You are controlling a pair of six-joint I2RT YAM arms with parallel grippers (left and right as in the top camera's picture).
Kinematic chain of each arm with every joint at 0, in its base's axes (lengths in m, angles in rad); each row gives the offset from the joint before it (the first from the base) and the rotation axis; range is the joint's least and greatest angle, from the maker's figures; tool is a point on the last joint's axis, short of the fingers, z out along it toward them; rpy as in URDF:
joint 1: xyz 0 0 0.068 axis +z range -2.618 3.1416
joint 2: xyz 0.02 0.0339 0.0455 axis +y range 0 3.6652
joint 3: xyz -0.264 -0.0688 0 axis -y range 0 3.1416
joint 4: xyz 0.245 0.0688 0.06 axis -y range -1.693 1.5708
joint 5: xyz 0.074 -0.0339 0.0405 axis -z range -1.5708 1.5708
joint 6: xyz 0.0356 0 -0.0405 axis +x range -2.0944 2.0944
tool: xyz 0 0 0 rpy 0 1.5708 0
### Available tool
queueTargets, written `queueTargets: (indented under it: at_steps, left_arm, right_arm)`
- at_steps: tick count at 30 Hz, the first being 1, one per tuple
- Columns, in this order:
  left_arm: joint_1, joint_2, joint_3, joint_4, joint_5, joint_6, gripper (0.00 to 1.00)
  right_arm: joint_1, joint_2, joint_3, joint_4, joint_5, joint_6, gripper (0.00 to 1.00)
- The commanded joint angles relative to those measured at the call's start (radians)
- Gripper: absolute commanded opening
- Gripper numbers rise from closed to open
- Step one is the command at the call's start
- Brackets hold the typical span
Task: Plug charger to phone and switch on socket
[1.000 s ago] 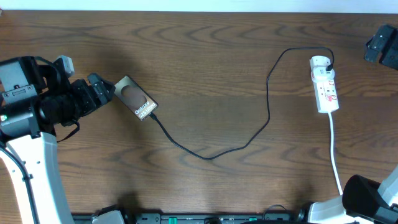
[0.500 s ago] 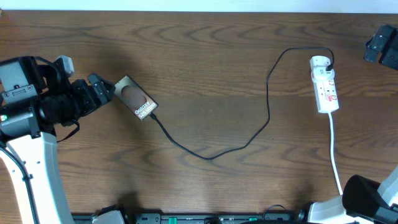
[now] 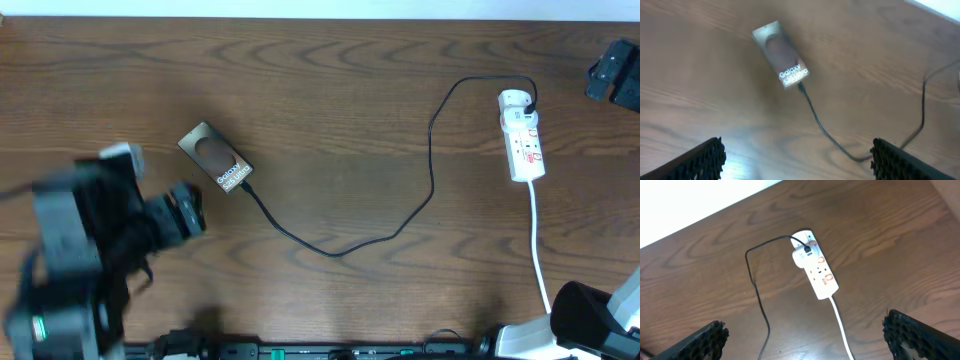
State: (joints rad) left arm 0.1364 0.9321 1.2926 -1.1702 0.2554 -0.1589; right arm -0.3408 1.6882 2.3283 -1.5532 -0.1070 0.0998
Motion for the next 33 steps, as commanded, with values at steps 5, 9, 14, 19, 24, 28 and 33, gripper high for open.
queueTargets:
  at_steps: [5, 9, 14, 19, 24, 28, 33]
  left_arm:
    - [-0.105, -0.500, -0.444, 0.364, -0.129, -0.011, 0.92]
    - [-0.105, -0.707, -0.672, 0.707, -0.100, -0.019, 0.92]
    - [-0.104, -0.840, -0.904, 1.191, -0.080, -0.022, 0.92]
    - [-0.087, -0.884, -1.109, 1.583, -0.084, -0.021, 0.92]
    - [-0.080, -0.887, -1.201, 1.688, -0.085, -0.020, 0.92]
    - [-0.080, -0.934, -1.262, 1.688, -0.092, -0.013, 0.92]
    - [-0.080, -0.931, -1.289, 1.654, -0.092, 0.002, 0.92]
  right_arm:
    - [0.012, -0.001, 0.006, -0.003, 0.008, 0.012, 0.99]
    - [0.012, -0.001, 0.006, -0.003, 0.008, 0.012, 0.99]
    - [0.012, -0.001, 0.006, -0.003, 0.008, 0.012, 0.99]
    - [0.012, -0.001, 0.006, -0.003, 0.008, 0.012, 0.99]
    - [0.012, -0.001, 0.006, -0.003, 0.008, 0.012, 0.99]
    - [0.012, -0.001, 0.006, -0.003, 0.008, 0.012, 0.99]
    - [0.012, -0.001, 0.006, -0.003, 0.008, 0.012, 0.99]
